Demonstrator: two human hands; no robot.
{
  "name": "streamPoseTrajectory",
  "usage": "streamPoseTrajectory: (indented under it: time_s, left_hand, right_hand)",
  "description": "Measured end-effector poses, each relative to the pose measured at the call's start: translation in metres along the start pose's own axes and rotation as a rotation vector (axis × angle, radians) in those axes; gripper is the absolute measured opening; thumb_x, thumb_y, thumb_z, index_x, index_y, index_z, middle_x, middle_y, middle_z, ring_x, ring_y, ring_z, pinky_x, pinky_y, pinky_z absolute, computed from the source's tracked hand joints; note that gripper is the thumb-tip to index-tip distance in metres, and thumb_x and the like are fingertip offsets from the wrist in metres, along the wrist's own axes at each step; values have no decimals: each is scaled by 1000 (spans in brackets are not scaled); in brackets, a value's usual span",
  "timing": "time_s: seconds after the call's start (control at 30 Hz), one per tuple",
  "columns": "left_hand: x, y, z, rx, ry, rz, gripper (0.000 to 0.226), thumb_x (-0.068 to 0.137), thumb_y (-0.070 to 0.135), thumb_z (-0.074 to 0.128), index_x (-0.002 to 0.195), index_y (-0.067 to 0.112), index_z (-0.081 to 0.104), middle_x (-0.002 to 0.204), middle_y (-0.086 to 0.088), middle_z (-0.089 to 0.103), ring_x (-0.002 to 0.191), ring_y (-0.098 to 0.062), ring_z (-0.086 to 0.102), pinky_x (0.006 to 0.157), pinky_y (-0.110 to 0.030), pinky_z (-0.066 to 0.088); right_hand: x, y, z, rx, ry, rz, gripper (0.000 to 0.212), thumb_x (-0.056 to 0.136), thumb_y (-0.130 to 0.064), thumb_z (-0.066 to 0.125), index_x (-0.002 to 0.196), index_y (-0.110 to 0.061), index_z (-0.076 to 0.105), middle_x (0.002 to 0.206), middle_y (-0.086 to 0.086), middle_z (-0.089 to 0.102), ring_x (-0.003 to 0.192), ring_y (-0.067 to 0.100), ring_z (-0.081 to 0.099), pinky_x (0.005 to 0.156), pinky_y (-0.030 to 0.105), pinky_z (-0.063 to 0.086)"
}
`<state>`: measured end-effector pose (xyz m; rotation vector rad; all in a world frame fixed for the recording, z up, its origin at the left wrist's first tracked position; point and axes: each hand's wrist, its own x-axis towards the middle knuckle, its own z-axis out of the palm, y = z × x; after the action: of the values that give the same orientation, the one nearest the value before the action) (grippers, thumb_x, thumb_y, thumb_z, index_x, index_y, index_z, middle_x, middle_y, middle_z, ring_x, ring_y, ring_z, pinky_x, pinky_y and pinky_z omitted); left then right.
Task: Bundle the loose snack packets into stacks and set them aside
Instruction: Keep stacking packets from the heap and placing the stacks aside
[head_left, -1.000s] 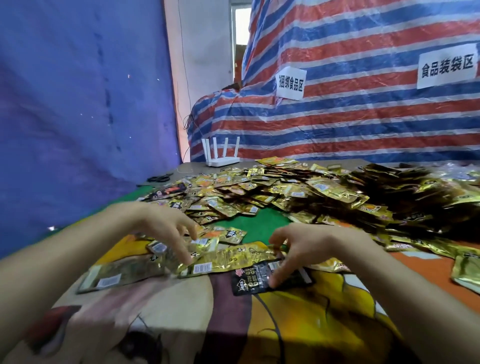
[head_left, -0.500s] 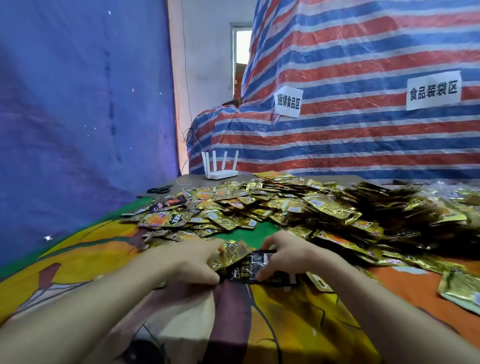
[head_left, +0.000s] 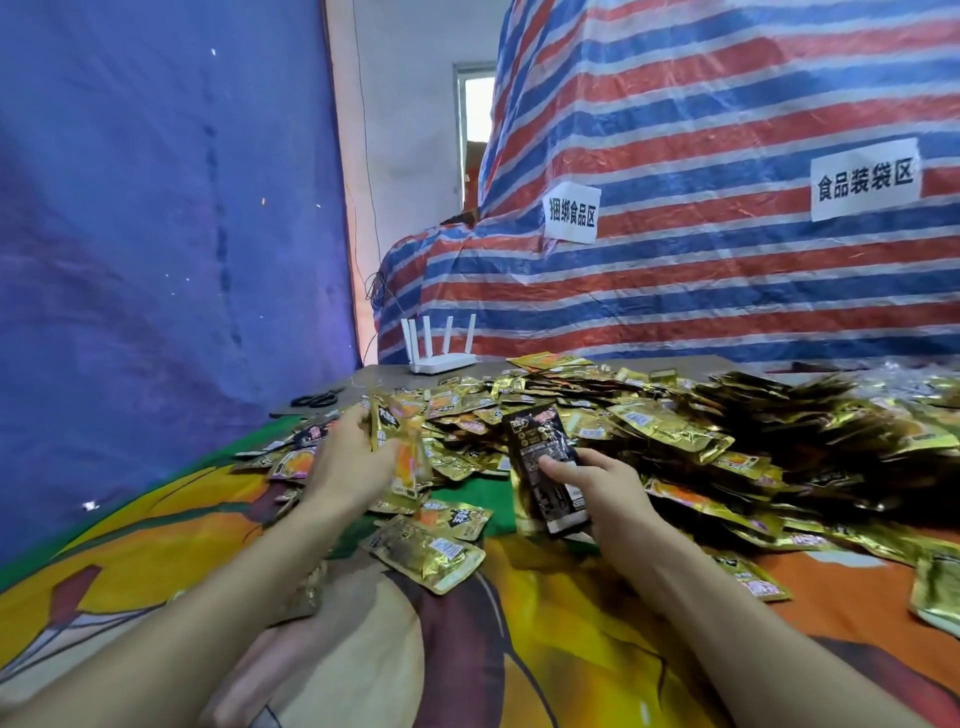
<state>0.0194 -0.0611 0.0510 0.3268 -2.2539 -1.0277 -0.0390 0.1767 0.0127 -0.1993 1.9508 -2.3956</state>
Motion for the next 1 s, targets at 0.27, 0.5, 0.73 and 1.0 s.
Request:
streamPoseTrajectory:
  time_s: [0.27, 0.5, 0.73, 1.0]
  left_hand:
    - [3, 13, 37, -981, -215, -513, 74, 56, -12, 71, 126, 7, 58, 117, -24, 66, 83, -33, 70, 57, -42, 56]
    - [-10, 17, 84, -1055, -329, -647, 40, 87, 6, 71, 126, 5, 62, 98, -16, 73, 82, -31, 69, 65, -40, 52]
    - [-18, 14, 84, -807, -153, -372, 17, 87, 18, 76, 94, 15, 60, 102, -14, 73, 94, -34, 69, 78, -46, 54]
    - [-47, 31, 95, -720, -374, -7, 30, 105, 24, 48, 135, 16, 48, 117, -1, 66, 108, -10, 65, 94, -28, 51]
  right_hand:
    - [10, 4, -9, 280, -86, 1, 42, 67, -13, 83, 107, -9, 69, 97, 17, 77, 88, 33, 76, 69, 45, 60]
    - [14, 6, -7, 326, -34, 3, 78, 69, -12, 82, 140, -14, 50, 126, 18, 68, 114, 35, 67, 97, 58, 53]
    - [13, 8, -9, 111, -25, -96, 19, 83, -19, 79, 101, -15, 74, 99, 13, 78, 97, 37, 74, 87, 56, 58]
    - [-1, 12, 3, 59, -92, -223, 20, 94, -16, 67, 115, -15, 68, 101, 8, 78, 90, 26, 76, 65, 33, 59]
